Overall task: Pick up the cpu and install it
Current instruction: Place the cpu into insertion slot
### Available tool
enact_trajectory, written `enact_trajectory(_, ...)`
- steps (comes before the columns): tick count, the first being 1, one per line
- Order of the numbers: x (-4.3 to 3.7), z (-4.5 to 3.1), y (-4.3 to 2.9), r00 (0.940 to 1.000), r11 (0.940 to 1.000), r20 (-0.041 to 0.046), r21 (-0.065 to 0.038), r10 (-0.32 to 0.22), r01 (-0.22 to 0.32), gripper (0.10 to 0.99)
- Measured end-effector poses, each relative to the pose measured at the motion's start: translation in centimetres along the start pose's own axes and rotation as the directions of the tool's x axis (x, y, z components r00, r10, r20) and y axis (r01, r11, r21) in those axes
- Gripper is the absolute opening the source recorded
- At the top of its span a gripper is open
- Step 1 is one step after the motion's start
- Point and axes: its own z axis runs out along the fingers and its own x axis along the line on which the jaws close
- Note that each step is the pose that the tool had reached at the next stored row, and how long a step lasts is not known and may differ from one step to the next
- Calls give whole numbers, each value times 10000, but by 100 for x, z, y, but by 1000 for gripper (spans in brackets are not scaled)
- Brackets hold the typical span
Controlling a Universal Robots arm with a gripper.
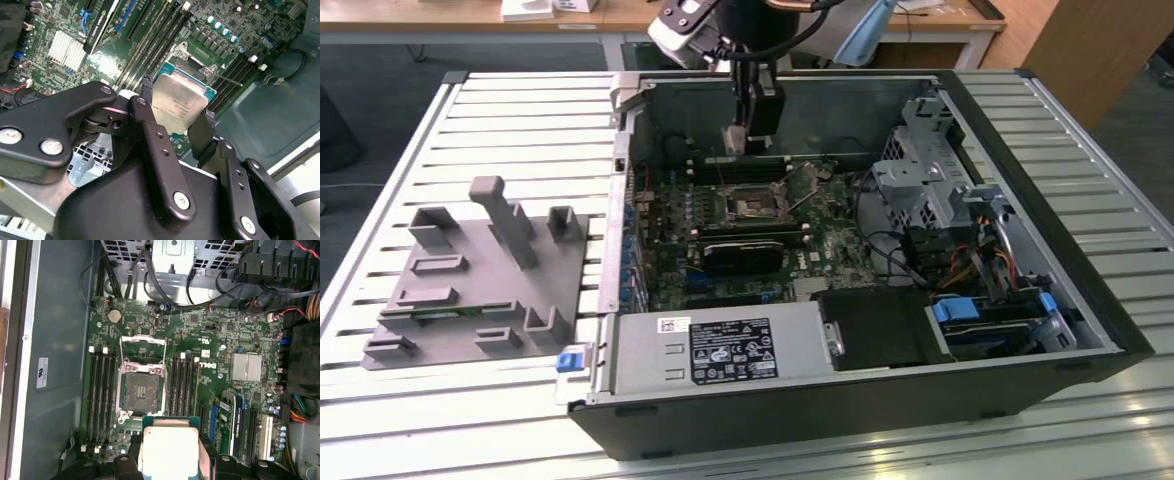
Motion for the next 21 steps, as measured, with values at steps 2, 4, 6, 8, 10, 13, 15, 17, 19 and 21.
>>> enact_trajectory(2,0,31,0,10000,10000,1,0,0,0,533)
enact_trajectory(4,1,66,-1,10000,10000,2,1,1,-1,533)
enact_trajectory(6,8,103,0,10000,10000,-2,0,1,-1,533)
enact_trajectory(8,19,128,4,10000,10000,-53,-2,0,0,533)
enact_trajectory(10,29,150,10,10000,10000,-97,-7,2,-2,533)
enact_trajectory(13,33,179,12,9999,10000,-103,-7,1,-1,533)
enact_trajectory(15,34,192,13,9999,10000,-102,-6,0,-1,533)
enact_trajectory(17,35,200,13,9999,10000,-102,-6,1,-1,533)
enact_trajectory(19,35,208,12,9999,10000,-102,-6,1,-1,533)
enact_trajectory(21,35,217,12,9999,10000,-102,-6,1,-1,533)
